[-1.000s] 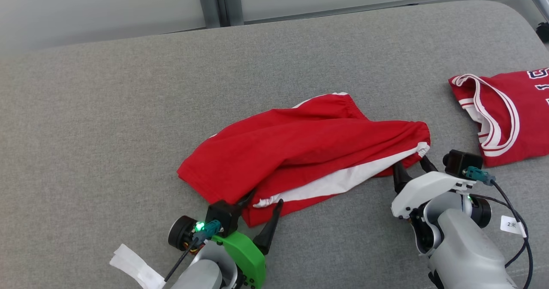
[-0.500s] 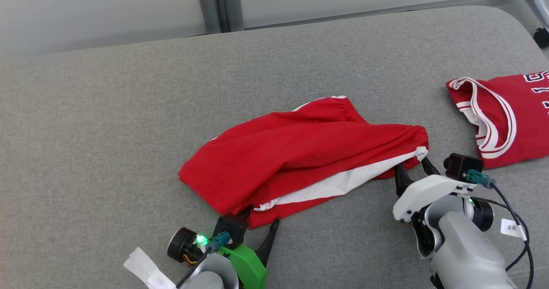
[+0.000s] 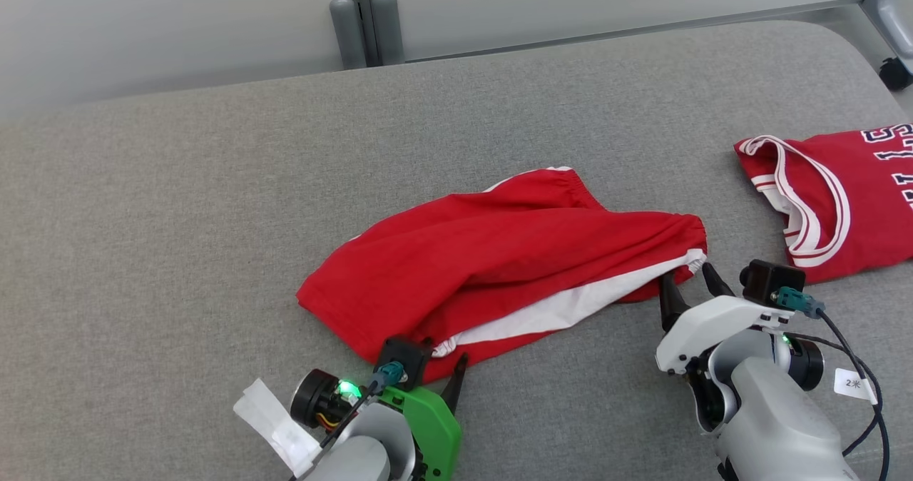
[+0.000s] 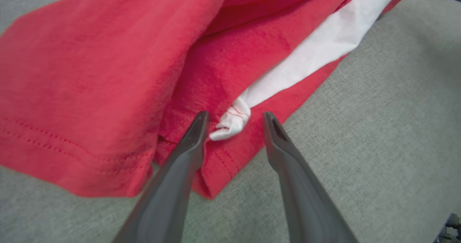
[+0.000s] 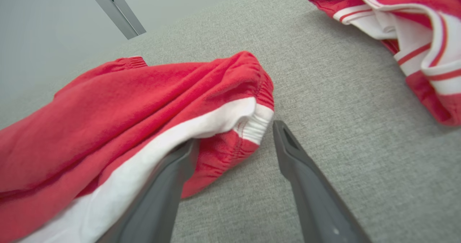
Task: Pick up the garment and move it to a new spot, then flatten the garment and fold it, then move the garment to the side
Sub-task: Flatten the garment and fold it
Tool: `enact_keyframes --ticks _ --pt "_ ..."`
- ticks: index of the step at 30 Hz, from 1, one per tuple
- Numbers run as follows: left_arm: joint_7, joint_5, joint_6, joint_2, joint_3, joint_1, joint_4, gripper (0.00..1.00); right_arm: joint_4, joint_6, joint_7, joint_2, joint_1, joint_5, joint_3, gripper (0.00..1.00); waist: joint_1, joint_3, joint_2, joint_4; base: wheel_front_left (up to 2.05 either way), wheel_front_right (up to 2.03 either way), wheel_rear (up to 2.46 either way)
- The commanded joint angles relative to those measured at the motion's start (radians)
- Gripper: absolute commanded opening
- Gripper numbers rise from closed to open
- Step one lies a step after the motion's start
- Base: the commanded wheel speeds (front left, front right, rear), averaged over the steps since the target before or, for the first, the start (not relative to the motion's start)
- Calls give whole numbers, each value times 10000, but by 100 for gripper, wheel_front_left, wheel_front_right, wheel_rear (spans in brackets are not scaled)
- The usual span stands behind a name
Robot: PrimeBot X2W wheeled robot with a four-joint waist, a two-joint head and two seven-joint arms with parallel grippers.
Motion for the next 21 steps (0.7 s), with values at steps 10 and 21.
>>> enact_keyframes --ticks 10,21 --pt "502 -133 426 161 -125 -3 -388 31 439 -13 114 -36 -274 45 40 100 0 38 0 52 0 0 0" --pt "346 -306 178 254 -155 60 -889 0 25 -13 -18 -148 -369 220 438 0 0 91 0 178 0 0 0"
